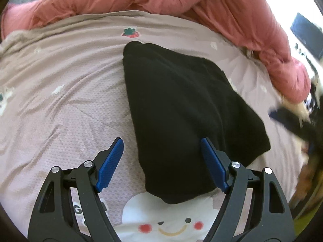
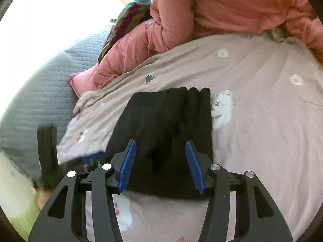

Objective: Fold small clothes

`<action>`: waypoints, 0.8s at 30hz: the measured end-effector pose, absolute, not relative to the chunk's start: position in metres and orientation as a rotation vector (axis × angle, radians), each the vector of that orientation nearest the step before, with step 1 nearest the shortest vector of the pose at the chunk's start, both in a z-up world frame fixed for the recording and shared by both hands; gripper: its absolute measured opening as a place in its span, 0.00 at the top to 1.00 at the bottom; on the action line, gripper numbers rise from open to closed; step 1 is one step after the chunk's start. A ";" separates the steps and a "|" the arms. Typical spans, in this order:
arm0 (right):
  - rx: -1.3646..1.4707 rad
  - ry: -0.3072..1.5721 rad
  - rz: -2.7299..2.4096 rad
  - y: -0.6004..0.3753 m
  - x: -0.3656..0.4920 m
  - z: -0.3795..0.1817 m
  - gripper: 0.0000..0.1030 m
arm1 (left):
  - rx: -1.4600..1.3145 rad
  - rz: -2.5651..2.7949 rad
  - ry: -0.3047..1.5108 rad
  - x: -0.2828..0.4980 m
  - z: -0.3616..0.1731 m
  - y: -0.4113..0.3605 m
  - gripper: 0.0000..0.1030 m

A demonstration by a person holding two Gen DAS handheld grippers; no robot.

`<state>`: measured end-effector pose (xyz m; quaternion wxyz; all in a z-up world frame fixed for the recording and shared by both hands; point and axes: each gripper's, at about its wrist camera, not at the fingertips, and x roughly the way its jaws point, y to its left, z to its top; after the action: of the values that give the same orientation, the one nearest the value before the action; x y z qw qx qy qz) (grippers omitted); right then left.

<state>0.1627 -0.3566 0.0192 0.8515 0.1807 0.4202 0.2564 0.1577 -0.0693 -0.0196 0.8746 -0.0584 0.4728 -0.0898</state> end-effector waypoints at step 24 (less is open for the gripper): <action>0.326 1.048 0.531 -0.315 0.263 -0.016 0.85 | -0.118 -0.203 0.990 0.152 -0.022 -0.072 0.31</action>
<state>0.2628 -0.3146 -0.0161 0.8198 0.1530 0.4923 0.2494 0.1522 -0.0719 -0.0224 0.8733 -0.0563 0.4741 -0.0973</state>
